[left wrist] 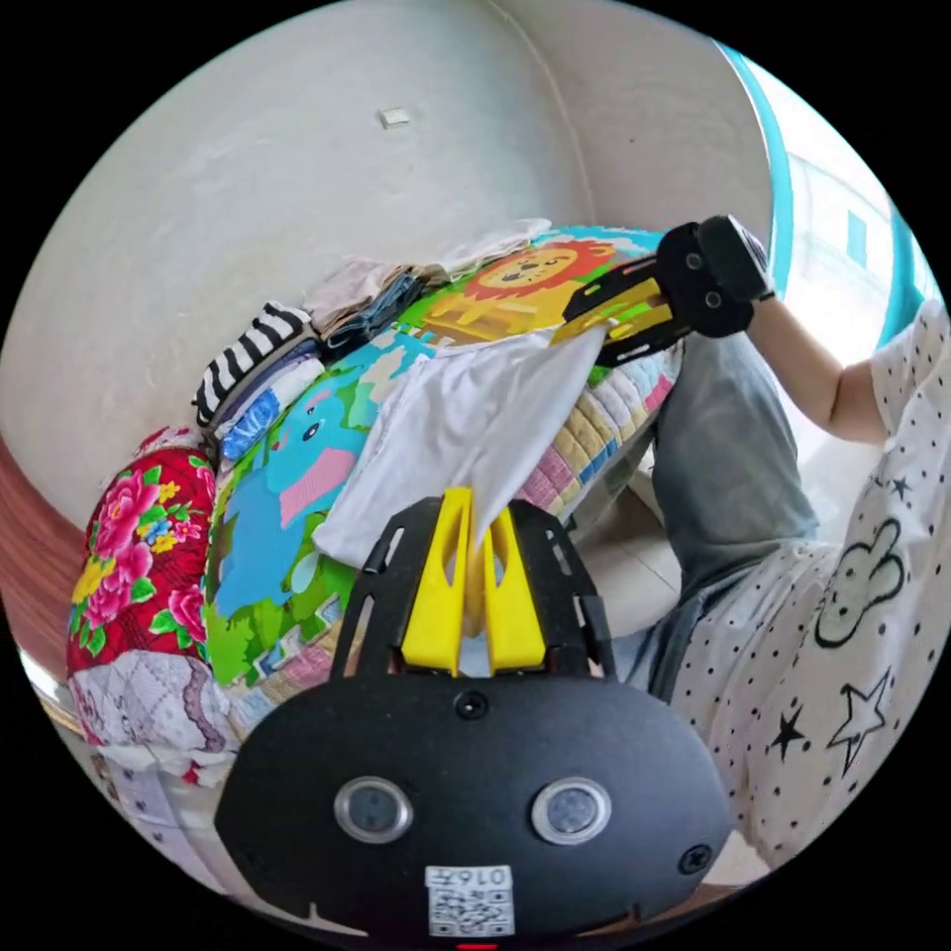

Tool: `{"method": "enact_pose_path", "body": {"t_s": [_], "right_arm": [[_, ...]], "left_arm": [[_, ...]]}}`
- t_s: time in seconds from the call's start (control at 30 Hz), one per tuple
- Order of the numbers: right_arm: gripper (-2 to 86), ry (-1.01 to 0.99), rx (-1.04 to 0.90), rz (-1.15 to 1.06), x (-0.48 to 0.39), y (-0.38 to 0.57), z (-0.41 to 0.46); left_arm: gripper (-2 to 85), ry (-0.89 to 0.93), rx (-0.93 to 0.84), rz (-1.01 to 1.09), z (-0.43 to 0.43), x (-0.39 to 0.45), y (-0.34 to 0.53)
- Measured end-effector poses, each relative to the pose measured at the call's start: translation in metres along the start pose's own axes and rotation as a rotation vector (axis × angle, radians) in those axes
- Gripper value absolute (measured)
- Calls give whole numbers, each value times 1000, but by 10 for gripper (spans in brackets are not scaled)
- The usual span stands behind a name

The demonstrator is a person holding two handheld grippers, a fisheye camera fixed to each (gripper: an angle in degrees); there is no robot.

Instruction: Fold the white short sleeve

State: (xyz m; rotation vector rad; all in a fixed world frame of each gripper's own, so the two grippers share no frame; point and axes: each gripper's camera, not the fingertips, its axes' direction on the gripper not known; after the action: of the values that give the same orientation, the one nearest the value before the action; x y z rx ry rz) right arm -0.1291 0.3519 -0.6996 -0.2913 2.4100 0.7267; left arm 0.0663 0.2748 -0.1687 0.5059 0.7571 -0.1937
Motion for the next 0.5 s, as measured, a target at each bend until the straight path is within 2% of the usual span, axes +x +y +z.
{"method": "enact_pose_path", "body": {"t_s": [0.03,0.1,0.2,0.3,0.5], "right_arm": [[25,2,4,-29,-5,1,1],[22,-32,0,-77,-10,4,0],[19,-164,-20,-119,-8,13,-4],[17,-324,-9,-118,4,25,-8],[15,-449,-51,-79,25,40,-7]], "left_arm": [[-9,16,0,17,0,-3,-3],[-9,186,3,91,-3,-17,-17],[-9,417,15,203,-7,-36,-41],[-9,547,17,315,-7,-48,-74],[-9,590,21,510,-7,-62,-153]]}}
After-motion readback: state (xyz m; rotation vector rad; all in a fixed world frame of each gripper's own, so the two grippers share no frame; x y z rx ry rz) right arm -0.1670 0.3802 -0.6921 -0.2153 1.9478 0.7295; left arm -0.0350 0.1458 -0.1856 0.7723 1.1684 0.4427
